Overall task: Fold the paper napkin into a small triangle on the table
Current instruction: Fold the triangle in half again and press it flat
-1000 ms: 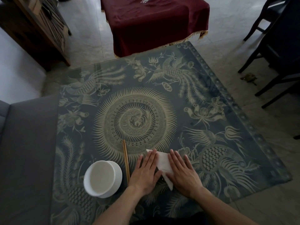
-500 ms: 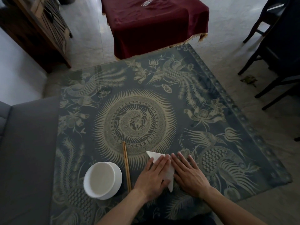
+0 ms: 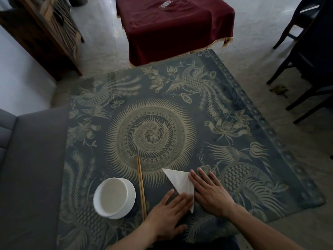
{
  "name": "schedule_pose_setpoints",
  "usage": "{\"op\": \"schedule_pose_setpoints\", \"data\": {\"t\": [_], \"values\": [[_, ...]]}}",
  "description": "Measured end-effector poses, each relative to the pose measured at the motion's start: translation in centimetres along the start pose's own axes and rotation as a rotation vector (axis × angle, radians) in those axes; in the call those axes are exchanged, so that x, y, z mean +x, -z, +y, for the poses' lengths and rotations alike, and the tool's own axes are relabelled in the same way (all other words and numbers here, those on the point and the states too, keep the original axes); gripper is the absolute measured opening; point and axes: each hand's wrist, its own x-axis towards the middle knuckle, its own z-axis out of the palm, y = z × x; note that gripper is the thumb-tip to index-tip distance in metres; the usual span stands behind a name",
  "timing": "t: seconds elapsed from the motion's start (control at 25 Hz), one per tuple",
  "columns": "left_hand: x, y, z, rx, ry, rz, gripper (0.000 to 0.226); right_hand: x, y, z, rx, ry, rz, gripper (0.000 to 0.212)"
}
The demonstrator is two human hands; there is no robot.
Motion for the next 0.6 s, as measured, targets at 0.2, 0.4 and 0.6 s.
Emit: {"op": "schedule_pose_setpoints", "data": {"t": [0.2, 0.4, 0.6], "values": [[-0.3, -0.6, 0.3, 0.083, -0.199, 0.003, 0.065, 0.2, -0.1, -0.1, 0.043, -0.012, -0.013, 0.063], [1.3, 0.6, 0.0, -0.049, -0.198, 0.17, 0.047, 0.3, -0.1, 0.1, 0.09, -0.01, -0.036, 0.063], [1.3, -0.3, 0.9, -0.049, -0.07, 0.182, 0.054, 0.2, -0.1, -0.5, 0.135, -0.067, -0.018, 0.06]]}}
